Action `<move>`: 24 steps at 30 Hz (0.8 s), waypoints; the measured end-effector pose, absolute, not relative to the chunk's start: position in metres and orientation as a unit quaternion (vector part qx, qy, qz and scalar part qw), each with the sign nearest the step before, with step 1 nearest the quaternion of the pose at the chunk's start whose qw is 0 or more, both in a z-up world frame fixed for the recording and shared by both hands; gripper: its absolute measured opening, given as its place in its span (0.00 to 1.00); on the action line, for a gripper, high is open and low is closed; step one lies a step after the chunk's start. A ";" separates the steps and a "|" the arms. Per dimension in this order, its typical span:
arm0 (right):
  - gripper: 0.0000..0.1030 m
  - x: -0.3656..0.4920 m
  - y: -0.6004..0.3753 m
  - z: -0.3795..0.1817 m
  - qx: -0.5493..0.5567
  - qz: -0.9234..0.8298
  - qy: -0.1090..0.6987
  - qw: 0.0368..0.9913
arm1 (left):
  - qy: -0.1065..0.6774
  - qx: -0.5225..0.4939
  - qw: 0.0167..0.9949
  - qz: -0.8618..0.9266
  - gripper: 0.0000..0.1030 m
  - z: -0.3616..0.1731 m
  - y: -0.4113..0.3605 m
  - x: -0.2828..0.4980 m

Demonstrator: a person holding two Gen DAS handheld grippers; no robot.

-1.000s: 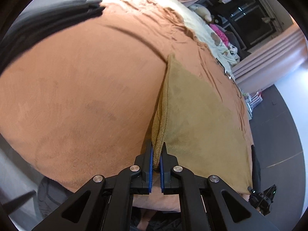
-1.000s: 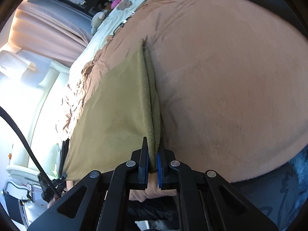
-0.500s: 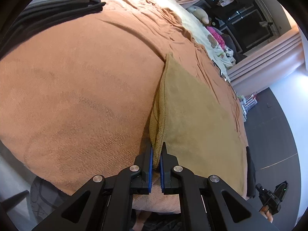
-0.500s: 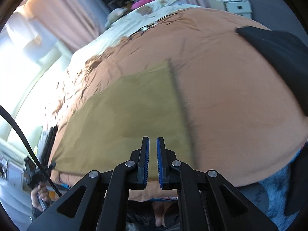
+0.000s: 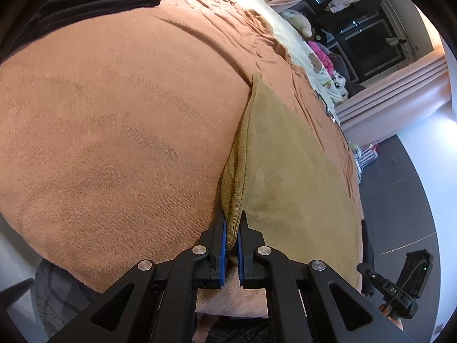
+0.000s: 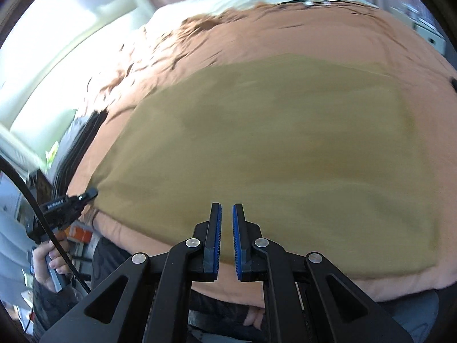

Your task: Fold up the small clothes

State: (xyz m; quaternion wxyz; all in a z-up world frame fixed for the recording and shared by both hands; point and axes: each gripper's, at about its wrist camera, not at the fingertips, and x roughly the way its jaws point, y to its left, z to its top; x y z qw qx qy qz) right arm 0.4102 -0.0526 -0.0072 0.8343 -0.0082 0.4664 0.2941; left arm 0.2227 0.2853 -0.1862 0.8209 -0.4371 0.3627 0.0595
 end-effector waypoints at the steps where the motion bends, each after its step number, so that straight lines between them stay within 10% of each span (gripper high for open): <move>1: 0.05 0.410 -0.042 -0.010 -0.017 0.296 0.469 0.832 | 0.362 -0.439 0.820 0.058 0.06 -0.187 0.286 0.222; 24: 0.05 0.423 -0.007 -0.037 -0.071 0.272 0.503 0.817 | 0.349 -0.476 0.807 0.036 0.06 -0.197 0.295 0.214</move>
